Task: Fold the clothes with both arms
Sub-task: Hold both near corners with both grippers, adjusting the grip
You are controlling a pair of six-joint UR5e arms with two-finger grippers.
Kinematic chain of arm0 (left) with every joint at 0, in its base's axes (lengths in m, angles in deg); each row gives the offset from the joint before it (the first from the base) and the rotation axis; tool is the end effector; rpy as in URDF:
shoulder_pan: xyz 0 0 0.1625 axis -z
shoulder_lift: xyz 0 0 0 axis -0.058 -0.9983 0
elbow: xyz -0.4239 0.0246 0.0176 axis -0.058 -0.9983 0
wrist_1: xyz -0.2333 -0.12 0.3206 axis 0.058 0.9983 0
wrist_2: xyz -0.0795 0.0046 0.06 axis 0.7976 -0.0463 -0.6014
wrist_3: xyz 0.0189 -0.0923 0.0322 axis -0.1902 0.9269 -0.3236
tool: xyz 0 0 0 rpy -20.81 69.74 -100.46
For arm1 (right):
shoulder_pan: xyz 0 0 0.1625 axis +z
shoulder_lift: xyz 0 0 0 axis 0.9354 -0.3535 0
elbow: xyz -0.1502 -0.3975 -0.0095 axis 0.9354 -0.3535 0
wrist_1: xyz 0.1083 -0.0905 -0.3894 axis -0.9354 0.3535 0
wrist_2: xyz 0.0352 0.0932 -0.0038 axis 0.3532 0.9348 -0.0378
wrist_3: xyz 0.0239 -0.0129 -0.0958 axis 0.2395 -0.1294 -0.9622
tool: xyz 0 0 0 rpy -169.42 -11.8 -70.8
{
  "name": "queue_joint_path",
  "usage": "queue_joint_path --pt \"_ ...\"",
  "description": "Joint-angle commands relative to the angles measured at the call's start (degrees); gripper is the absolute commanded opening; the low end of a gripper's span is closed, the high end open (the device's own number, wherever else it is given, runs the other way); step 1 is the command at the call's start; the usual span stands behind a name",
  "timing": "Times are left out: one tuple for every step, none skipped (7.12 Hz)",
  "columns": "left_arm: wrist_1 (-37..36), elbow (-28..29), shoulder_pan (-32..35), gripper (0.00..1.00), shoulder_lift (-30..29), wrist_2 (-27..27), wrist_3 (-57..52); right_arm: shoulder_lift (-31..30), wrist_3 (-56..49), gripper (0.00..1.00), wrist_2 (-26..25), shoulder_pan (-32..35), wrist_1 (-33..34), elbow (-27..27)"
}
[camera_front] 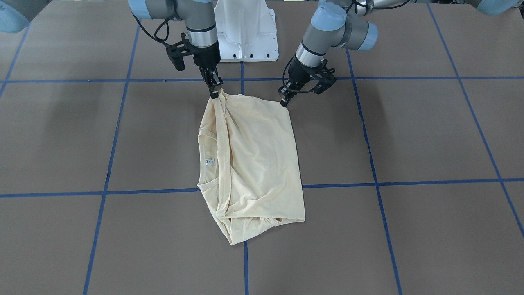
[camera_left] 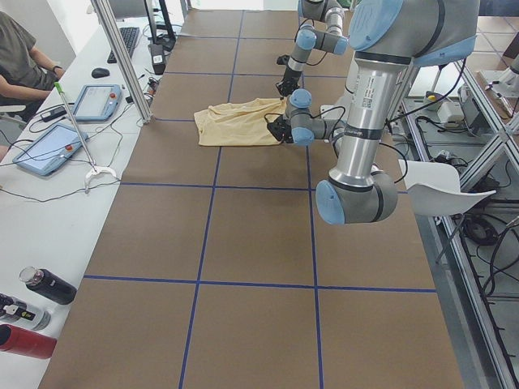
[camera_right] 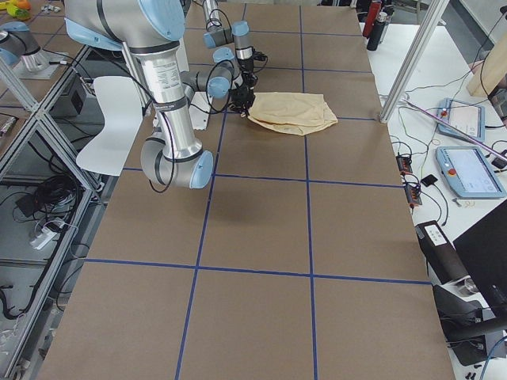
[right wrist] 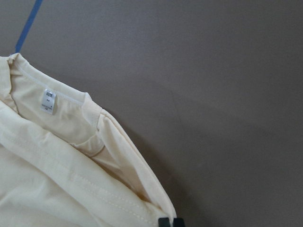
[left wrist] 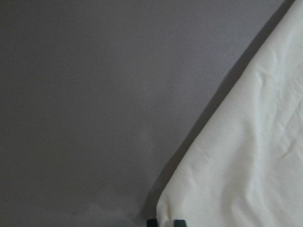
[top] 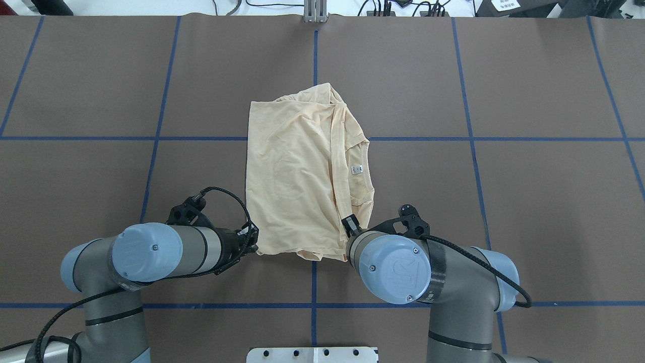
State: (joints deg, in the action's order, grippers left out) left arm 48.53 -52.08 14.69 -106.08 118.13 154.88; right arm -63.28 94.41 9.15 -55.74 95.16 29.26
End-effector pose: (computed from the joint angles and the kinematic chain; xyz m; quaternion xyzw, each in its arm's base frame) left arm 0.5285 -0.3043 0.3068 -0.0993 0.5185 -0.3473 0.7750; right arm -0.5455 -0.2803 0.2315 -0.0927 -0.4040 0.5233 0.7445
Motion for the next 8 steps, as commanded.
queue_joint_path --pt "-0.1 -1.3 0.3 0.00 0.4 0.3 -0.3 -0.1 0.0 0.00 0.1 0.2 0.0 0.2" --pt "-0.3 -2.9 0.4 0.00 1.0 0.3 -0.5 -0.5 0.0 0.00 0.1 0.6 0.1 1.0" --pt "-0.5 -4.2 0.4 0.00 1.0 0.4 -0.5 -2.3 0.0 0.00 0.1 0.5 0.1 3.1" --pt "-1.0 -5.8 0.4 0.00 1.4 1.3 -0.5 -3.1 0.1 0.00 0.1 0.4 1.0 5.1" --pt "-2.2 -8.3 0.4 0.00 1.9 1.7 -0.5 -3.0 0.2 0.00 0.1 -1.2 3.8 7.4" --pt "-3.4 -10.6 0.3 0.00 2.1 3.3 -0.5 -3.1 0.4 0.00 0.1 -2.3 5.1 9.5" --pt "-4.9 -13.1 0.3 0.00 2.1 3.8 -0.3 -3.1 1.0 0.00 0.1 -3.4 5.6 10.3" --pt "-6.5 -15.2 0.3 0.00 2.1 5.2 -0.2 -3.2 1.1 0.00 1.2 -3.5 6.8 12.5"
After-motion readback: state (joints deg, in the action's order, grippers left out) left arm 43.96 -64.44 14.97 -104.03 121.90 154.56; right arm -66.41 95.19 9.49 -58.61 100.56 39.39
